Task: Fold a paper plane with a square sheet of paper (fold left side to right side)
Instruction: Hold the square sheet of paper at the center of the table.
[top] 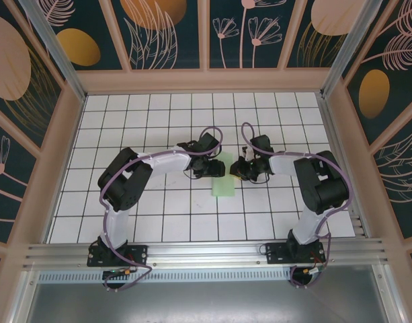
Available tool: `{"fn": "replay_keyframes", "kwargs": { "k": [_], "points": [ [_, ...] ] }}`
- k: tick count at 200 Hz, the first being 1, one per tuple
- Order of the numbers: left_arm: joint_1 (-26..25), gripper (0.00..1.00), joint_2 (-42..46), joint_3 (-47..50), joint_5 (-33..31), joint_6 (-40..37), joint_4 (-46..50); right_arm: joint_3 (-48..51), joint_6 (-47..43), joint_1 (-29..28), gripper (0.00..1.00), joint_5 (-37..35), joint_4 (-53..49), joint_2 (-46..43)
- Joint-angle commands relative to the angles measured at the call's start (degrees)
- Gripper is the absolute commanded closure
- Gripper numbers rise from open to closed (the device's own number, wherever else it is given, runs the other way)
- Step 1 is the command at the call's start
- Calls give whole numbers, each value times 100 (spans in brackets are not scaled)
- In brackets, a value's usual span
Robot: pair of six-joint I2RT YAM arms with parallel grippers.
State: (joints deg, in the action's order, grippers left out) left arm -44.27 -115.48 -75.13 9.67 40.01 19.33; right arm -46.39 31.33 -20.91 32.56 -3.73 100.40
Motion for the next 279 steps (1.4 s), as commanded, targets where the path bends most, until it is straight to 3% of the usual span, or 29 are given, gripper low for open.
{"fn": "replay_keyframes", "kwargs": {
  "k": [1,61,89,121,175,204,279],
  "points": [
    [-42,37,-218,107,-280,-177,-158,-52,-193,-36,83,-467,-532,237],
    [255,33,694,224,-357,-283,-3,-71,-228,-38,83,-527,-590,357],
    [308,35,1121,417,265,-301,-463,-72,-215,-43,83,-504,-570,352],
    [300,47,1121,654,1445,21,-1285,-82,-215,-44,83,-492,-553,381],
    [236,53,618,787,2055,381,-1918,-119,-197,-67,83,-478,-533,399],
    [235,53,480,832,1977,389,-1948,-150,-190,-69,83,-486,-546,411],
    [257,54,211,990,1086,121,-1430,-176,-224,-91,82,-529,-601,452]
  ]
}}
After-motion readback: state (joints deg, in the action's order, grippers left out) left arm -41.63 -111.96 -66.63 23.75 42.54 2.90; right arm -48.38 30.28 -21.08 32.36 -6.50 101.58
